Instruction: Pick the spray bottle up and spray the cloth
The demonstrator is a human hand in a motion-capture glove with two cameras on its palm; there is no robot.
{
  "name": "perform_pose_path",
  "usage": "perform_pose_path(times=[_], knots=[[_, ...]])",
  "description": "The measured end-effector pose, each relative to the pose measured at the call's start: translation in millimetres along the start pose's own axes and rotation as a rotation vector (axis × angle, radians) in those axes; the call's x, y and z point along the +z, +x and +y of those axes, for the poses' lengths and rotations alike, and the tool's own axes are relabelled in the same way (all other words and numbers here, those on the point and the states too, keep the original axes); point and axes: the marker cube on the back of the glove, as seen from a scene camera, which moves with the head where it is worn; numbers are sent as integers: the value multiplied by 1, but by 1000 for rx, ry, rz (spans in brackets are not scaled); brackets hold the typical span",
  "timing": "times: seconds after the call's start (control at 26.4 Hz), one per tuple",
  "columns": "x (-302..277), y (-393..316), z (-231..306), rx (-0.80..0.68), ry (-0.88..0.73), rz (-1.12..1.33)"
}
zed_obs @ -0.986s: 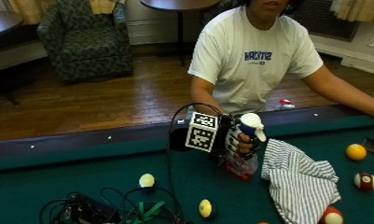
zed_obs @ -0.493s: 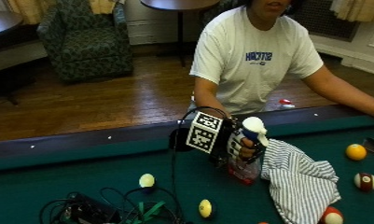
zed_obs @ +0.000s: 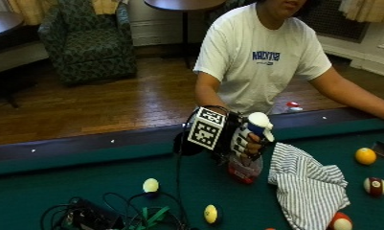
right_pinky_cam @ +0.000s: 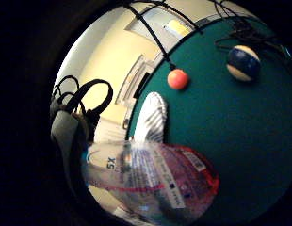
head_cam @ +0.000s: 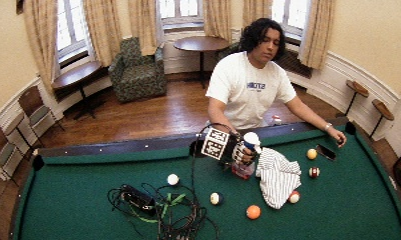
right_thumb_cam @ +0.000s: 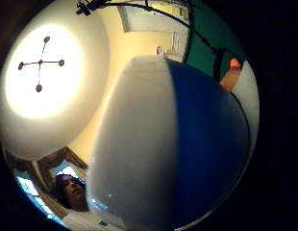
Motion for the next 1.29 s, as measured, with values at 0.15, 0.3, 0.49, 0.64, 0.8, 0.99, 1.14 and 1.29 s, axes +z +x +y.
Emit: perform_pose_path(times=[0.15, 0.3, 0.49, 0.64, 0.8, 0.99, 1.14, 1.29], knots=[[-20, -31, -11, -62, -93, 144], [-29, -64, -25, -91, -227, 341], [-27, -96, -41, -155, -376, 555], [-12, -113, -46, -249, -530, 765], [8, -123, -42, -323, -612, 982], [38, -128, -36, -383, -706, 1174], [62, -123, -31, -415, -781, 1292], [91, -110, -19, -473, -841, 1448]])
